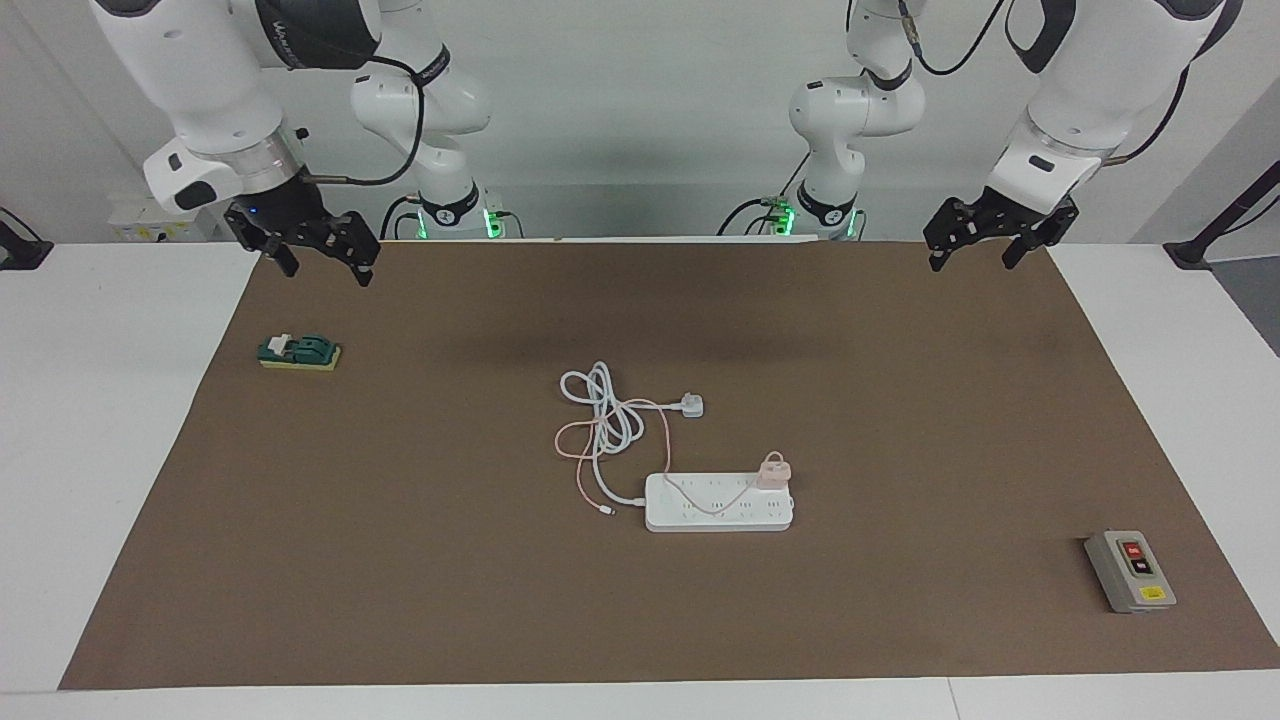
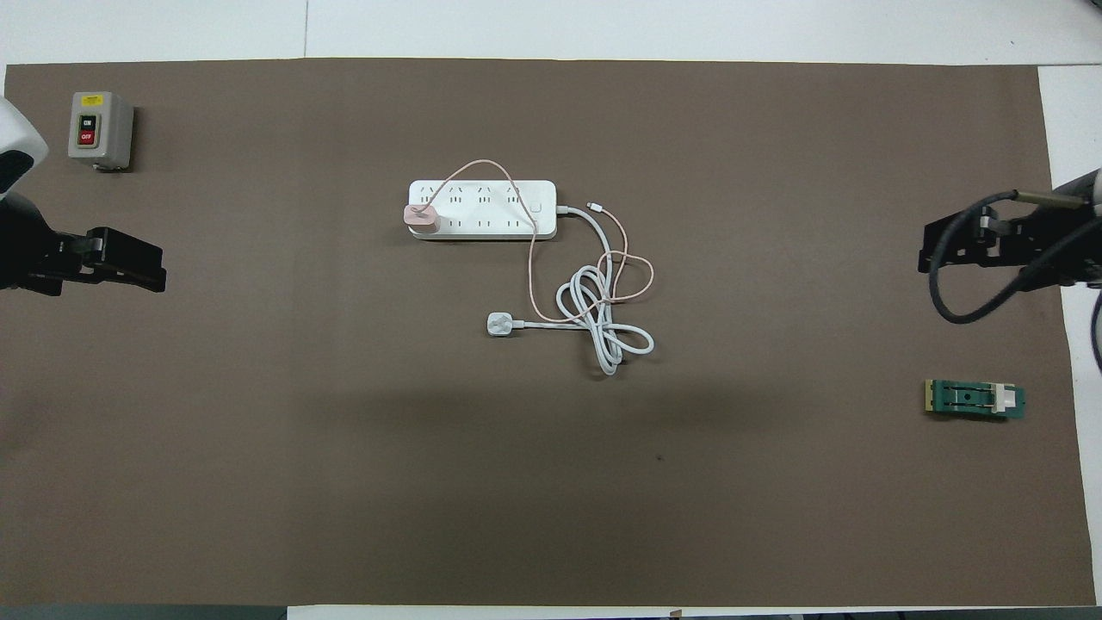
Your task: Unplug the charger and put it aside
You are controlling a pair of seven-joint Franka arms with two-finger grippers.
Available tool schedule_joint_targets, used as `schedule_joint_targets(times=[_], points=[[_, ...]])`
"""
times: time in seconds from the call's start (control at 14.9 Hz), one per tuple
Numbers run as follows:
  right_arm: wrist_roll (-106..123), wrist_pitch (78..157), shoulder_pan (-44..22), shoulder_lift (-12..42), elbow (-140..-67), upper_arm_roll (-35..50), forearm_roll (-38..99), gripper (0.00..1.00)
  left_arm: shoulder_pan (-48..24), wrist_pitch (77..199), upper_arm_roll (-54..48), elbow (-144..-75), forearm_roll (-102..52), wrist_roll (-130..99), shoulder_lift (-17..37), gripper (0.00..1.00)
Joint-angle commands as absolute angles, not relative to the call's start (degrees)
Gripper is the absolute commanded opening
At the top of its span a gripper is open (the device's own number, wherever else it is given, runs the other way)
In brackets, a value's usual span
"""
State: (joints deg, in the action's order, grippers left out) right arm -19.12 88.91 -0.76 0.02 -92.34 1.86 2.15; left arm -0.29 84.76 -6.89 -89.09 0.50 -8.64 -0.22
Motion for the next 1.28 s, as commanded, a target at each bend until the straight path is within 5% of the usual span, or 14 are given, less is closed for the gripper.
schedule_joint_targets(times=[0.0,0.88,1.21], points=[[-30.72,91.57,-2.71,1.39,-94.04,2.11,5.44,1.00,0.18,87.44,-7.21,-90.53,0.44,-18.24,0.34,1.00],[-70.37,113.54,-12.91,16.51,-92.99,2.11,23.98,1.00,-6.24,102.55,-7.73,-83.85,-0.09,-79.51,21.17,1.00],[-81.64,116.71,-14.76,30.03,-81.76,2.11,32.06,1.00,-9.31,109.16,-7.47,-79.83,0.09,-96.57,28.99,1.00]])
